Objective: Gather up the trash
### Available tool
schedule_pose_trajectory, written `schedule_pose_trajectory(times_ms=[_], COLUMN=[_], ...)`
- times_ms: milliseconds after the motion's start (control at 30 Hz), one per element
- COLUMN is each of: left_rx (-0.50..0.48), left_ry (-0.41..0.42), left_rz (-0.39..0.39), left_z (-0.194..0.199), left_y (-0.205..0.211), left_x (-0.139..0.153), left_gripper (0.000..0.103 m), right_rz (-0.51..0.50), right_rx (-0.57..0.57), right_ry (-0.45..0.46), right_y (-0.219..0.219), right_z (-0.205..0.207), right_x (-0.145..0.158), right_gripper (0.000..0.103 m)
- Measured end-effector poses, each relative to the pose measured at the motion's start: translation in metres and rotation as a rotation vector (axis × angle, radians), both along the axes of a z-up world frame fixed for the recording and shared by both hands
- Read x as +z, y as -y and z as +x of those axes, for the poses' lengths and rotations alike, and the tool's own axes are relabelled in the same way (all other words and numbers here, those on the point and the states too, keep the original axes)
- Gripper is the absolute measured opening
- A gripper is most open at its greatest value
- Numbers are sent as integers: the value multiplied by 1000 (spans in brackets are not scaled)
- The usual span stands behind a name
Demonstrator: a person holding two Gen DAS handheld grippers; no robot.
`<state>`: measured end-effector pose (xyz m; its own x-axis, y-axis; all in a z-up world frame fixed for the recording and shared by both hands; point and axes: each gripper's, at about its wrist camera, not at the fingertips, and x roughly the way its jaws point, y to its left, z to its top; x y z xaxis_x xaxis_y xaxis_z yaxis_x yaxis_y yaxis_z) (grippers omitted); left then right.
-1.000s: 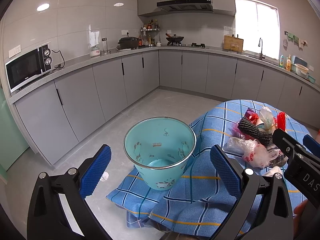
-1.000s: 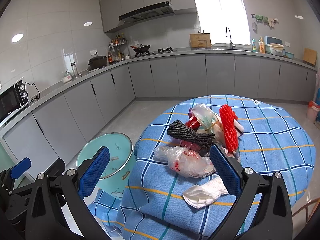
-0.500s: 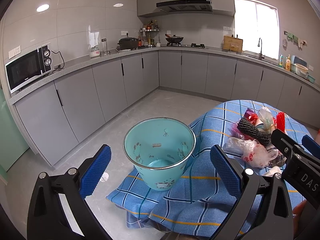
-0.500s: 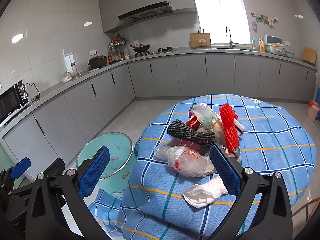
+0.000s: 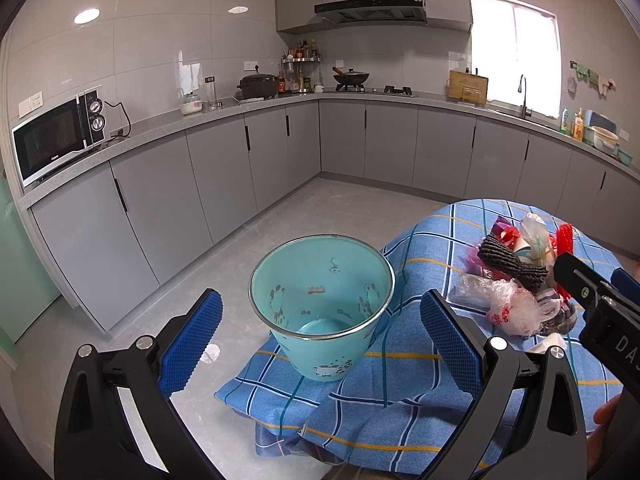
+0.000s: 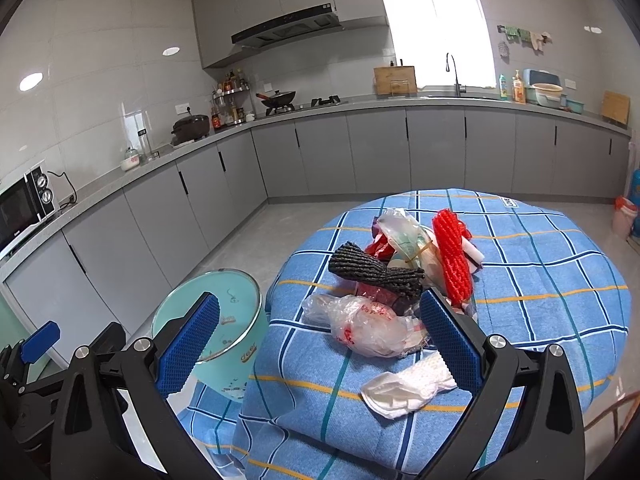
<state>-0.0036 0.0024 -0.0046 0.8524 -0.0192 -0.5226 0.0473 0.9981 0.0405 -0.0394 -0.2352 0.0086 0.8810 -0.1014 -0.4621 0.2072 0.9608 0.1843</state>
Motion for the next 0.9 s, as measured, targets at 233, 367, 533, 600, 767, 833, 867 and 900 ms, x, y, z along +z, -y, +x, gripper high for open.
schedule_pose_trajectory(times_ms=[233,367,533,600,767,833,867,900], left_rx=[6,11,15,15,15,15,15,15], left_ry=[2,1,2,2,-3,-5,-6,-8], left_rz=[-2,-2,-4,-2,-2,0,0,0], left_z=[1,1,2,2,3,4,4,4], left_y=[-1,-2,-4,-4,-5,-4,-4,-4], left_x=[0,0,1,1,0,-2,-2,-3], left_gripper=[97,97,97,97,97,97,97,97], right_rz=[8,7,9,10,14,15,16,17], right_rx=[-6,-7,-8,-9,-12,-11,-10,-10], right_ry=[-1,-1,-9,-8,-10,-15,-16,-18], right_y=[4,5,6,7,8,8,8,8], right_z=[0,1,2,2,3,3,4,4], right_x=[0,0,-1,-1,-3,-4,-5,-5], right_gripper=[99,99,99,99,99,99,99,99])
